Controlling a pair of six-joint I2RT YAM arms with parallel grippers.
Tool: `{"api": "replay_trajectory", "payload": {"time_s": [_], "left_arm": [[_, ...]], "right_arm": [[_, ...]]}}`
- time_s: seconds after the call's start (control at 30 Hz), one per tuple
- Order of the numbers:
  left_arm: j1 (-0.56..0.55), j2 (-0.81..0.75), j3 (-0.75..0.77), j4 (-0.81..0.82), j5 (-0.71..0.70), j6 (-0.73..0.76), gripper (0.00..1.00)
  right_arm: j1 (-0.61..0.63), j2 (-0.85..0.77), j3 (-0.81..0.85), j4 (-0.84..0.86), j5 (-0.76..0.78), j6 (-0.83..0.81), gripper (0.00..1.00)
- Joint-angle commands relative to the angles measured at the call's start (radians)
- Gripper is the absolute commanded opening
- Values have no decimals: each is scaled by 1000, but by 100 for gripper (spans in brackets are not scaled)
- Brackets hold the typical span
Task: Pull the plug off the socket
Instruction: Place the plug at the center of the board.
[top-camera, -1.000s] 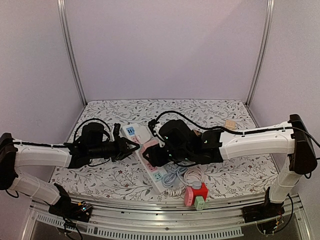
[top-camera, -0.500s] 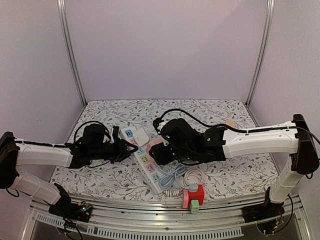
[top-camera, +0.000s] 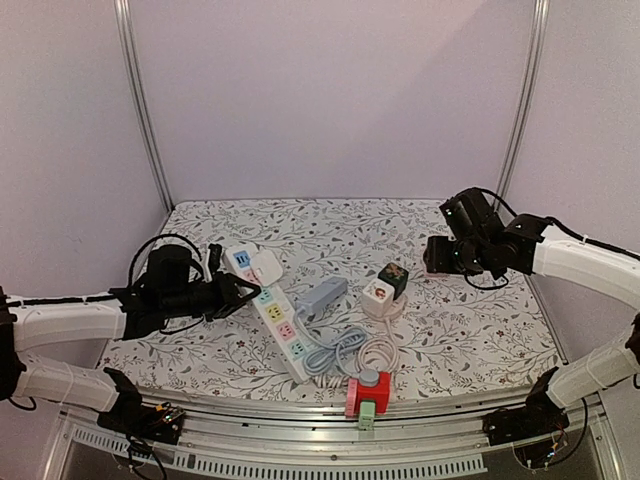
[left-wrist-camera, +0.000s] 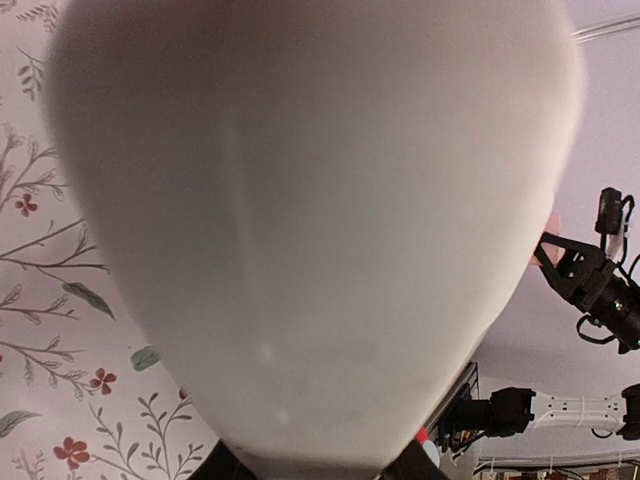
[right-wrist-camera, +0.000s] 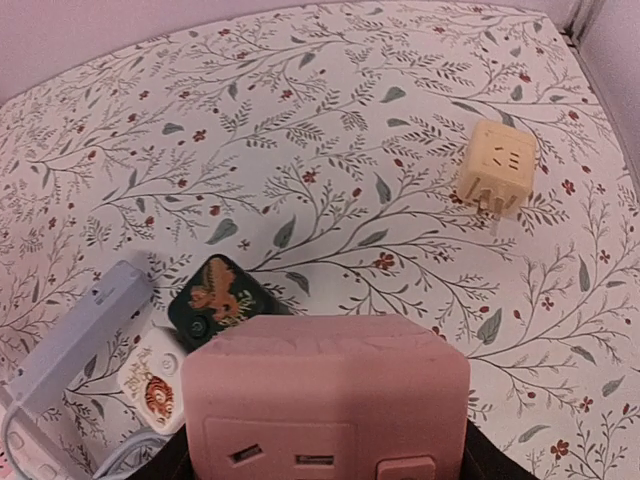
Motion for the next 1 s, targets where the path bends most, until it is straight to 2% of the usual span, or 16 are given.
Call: {"api": "replay_trajectory", "payload": {"time_s": [0.0, 0.33, 0.47, 0.7, 0.9, 0.97], "left_arm": [[26, -48, -10, 20, 10, 25, 0], [39, -90, -30, 2, 13, 32, 0], [41, -84, -31, -1, 14, 34, 0], [42, -81, -29, -2, 13, 37, 0], [42, -64, -19, -5, 16, 48, 0], [42, -62, -13, -5, 19, 52, 0]], "right_arm": [[-120, 21, -56, -134, -65, 37, 27], [-375, 134, -72, -71, -164, -29, 28], [-425, 198, -61, -17, -211, -30, 32], [-472, 299, -24, -1, -205, -47, 35], [-478, 330, -48, 44, -195, -36, 49], [-477, 331, -51, 50, -185, -35, 57]]}}
